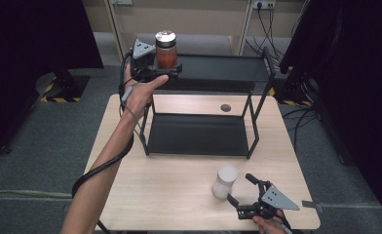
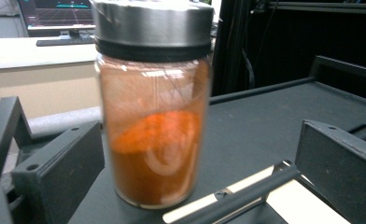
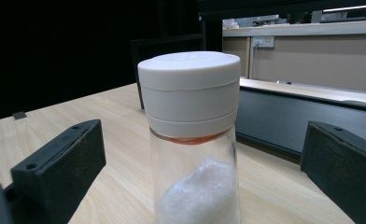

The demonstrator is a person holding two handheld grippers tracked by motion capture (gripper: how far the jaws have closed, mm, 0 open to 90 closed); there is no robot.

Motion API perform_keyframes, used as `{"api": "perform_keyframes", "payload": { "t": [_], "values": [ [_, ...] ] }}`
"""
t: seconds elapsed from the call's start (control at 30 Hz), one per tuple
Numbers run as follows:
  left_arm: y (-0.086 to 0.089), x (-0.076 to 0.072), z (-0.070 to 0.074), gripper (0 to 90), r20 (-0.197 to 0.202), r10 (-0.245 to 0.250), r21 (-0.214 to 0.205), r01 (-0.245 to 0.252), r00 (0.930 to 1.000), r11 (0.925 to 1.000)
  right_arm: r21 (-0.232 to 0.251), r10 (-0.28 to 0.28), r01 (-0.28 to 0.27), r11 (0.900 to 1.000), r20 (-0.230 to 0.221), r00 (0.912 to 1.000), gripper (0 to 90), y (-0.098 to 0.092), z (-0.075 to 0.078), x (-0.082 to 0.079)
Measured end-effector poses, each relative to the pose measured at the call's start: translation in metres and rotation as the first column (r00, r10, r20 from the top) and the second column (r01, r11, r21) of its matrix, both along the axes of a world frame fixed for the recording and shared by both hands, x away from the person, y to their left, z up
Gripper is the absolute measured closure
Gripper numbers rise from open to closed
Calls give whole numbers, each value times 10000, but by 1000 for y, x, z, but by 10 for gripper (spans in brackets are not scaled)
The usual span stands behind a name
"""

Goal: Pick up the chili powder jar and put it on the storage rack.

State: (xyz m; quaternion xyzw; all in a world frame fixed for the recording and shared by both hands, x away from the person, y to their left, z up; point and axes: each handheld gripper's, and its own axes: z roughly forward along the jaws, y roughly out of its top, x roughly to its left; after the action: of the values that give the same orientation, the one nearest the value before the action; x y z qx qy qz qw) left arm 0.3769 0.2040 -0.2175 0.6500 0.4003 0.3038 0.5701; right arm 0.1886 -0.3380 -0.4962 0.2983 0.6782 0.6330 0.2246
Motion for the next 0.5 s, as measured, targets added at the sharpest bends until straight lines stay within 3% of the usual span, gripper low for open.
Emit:
{"api": "perform_keyframes", "payload": {
  "t": [0.13,0.3,0.5],
  "values": [
    [3,-7,-6,7,122,-224,187,222,9997,9996,16,-7,7,10000,-6,10000,3,0,0,0],
    [6,-17,-20,8,136,-468,-132,470,9988,9988,10,0,0,10000,-6,10000,3,1,0,0],
    [10,-27,-32,8,225,-690,-209,695,9974,9974,21,9,-9,10000,-4,10000,3,1,0,0]
  ]
}}
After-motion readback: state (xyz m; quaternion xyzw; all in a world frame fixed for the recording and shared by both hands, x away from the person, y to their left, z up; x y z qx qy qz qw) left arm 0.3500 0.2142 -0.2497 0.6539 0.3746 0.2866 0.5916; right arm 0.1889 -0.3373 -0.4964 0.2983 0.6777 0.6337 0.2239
